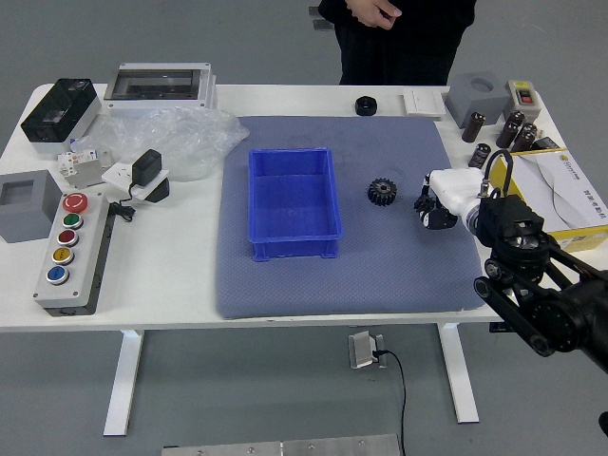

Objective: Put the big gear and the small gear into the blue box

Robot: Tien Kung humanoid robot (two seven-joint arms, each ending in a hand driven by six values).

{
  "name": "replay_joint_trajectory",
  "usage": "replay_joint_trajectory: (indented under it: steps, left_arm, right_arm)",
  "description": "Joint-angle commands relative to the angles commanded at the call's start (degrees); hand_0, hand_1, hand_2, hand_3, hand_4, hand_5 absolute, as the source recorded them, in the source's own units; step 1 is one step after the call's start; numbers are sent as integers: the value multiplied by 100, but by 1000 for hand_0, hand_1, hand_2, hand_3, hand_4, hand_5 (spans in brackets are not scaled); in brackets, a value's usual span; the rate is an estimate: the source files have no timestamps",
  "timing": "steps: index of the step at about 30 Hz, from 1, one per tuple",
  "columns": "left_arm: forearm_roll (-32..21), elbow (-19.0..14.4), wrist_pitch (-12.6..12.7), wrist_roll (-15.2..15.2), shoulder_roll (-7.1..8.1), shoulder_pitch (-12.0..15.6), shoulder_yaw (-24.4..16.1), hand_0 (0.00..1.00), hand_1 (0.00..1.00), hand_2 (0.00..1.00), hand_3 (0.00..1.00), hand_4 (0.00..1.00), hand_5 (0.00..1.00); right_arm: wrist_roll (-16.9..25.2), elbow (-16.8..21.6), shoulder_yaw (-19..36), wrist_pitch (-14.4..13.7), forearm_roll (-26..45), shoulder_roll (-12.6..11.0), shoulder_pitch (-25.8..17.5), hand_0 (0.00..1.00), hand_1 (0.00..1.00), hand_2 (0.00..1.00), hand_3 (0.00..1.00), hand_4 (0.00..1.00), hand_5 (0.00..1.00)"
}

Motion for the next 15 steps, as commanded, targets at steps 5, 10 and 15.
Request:
replay_joint_trajectory:
  steps: [5, 10, 15]
  left_arm:
    - [5, 0, 1, 2, 9, 0, -8, 829, 789, 780, 758, 665, 356]
    - [6, 0, 0, 4, 14, 4, -10, 829, 789, 780, 758, 665, 356]
    - [7, 0, -3, 4, 15, 7, -8, 829, 789, 780, 757, 665, 356]
  right_arm:
    - [-17, 179, 205, -7, 0, -32, 1, 531, 417, 446, 563, 470, 324]
    - [-27, 357, 357, -9, 0, -40, 13, 531, 417, 446, 563, 470, 324]
    - [-26, 514, 568, -25, 0, -6, 42, 534, 418, 446, 563, 469, 323]
